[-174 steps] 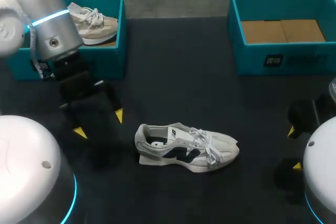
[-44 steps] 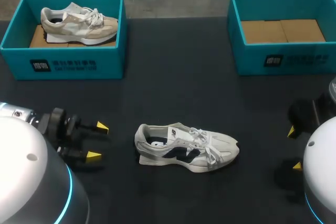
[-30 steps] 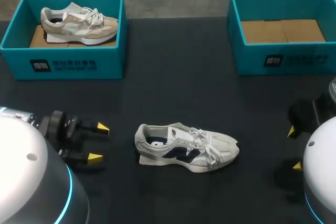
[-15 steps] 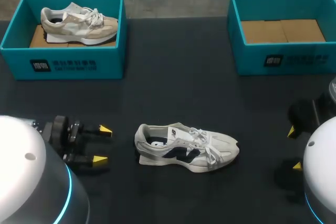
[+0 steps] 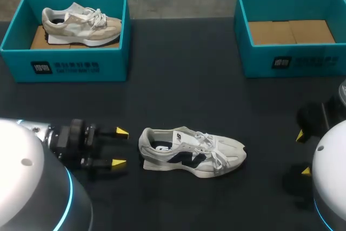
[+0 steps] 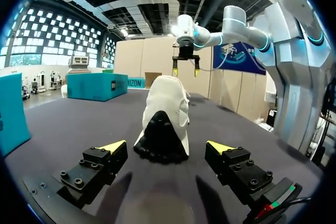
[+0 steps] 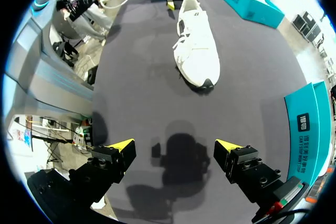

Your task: Take the shoe out of the shoebox, open the shoe tongue, remove and reinsert the insole, then place the shoe into the shoebox

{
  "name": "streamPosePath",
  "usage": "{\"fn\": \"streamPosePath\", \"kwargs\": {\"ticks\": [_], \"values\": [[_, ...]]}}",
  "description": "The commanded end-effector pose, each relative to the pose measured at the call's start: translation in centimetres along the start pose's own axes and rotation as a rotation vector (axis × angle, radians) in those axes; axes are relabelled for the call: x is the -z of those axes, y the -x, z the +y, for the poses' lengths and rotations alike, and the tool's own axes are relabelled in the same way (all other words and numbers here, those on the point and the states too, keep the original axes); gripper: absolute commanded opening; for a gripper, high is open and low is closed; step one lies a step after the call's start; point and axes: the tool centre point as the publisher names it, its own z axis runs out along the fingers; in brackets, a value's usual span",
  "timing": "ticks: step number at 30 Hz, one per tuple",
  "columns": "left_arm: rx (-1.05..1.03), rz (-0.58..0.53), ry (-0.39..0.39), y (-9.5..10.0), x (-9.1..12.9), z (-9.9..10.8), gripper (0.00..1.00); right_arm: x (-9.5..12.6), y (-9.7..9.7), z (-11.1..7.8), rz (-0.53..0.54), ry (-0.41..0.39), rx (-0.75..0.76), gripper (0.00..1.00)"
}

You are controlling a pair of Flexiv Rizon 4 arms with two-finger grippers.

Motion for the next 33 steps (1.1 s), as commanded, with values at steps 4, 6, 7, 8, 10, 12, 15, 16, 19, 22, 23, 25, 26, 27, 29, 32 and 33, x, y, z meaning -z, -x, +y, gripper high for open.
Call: {"fn": "streamPosePath", "kwargs": {"ticks": [4,6,7,8,10,12,15,16,19,22,23,25,26,27,29,32,33], "values": [[-0.016,-0.008,0.01,0.4,-1.8,0.1,1.0,-0.1,-0.2,0.0,-0.003,-0.002,0.0,1.0],[-0.017,-0.009,0.013,0.5,-2.0,0.1,1.0,-0.1,-0.2,0.0,-0.003,-0.002,0.0,1.0],[-0.016,-0.008,0.013,0.6,-2.1,0.1,1.0,-0.1,-0.2,0.0,-0.003,-0.002,0.0,1.0],[-0.017,-0.009,0.014,0.6,-2.2,0.1,1.0,-0.1,-0.2,0.0,-0.003,-0.002,0.0,1.0],[-0.017,-0.007,0.014,0.7,-2.5,0.2,1.0,-0.1,-0.2,0.0,-0.003,-0.002,0.0,1.0],[-0.018,-0.007,0.015,0.8,-2.7,0.3,1.0,-0.1,-0.2,0.0,-0.003,-0.002,0.0,1.0],[-0.015,-0.001,0.016,0.8,-3.1,0.3,1.0,-0.1,-0.2,0.0,-0.003,-0.002,0.0,1.0],[-0.015,0.0,0.016,0.8,-3.2,0.3,1.0,-0.1,-0.2,0.0,-0.003,-0.002,0.0,1.0],[-0.017,0.003,0.019,0.9,-3.5,0.4,1.0,-0.1,-0.2,0.0,-0.003,-0.002,0.0,1.0],[-0.017,0.006,0.019,1.0,-3.8,0.4,1.0,-0.1,-0.2,0.0,-0.003,-0.002,0.0,1.0],[-0.018,0.007,0.02,0.9,-3.9,0.4,1.0,-0.1,-0.2,0.0,-0.003,-0.002,0.0,1.0],[-0.023,0.011,0.016,0.9,-4.1,0.3,1.0,-0.1,-0.2,0.0,-0.003,-0.002,0.0,1.0],[-0.025,0.015,0.012,0.9,-4.2,0.3,1.0,-0.1,-0.2,0.0,-0.003,-0.002,0.0,1.0],[-0.026,0.017,0.012,0.9,-4.4,0.3,1.0,-0.1,-0.2,0.0,-0.003,-0.002,0.0,1.0],[-0.03,0.024,0.015,0.8,-4.6,0.4,1.0,-0.1,-0.2,0.0,-0.003,-0.002,0.0,1.0],[-0.032,0.03,0.018,0.8,-5.0,0.4,1.0,-0.1,-0.2,0.0,-0.003,-0.002,0.0,1.0],[-0.032,0.032,0.018,0.8,-5.1,0.4,1.0,-0.1,-0.2,0.0,-0.003,-0.002,0.0,1.0]]}}
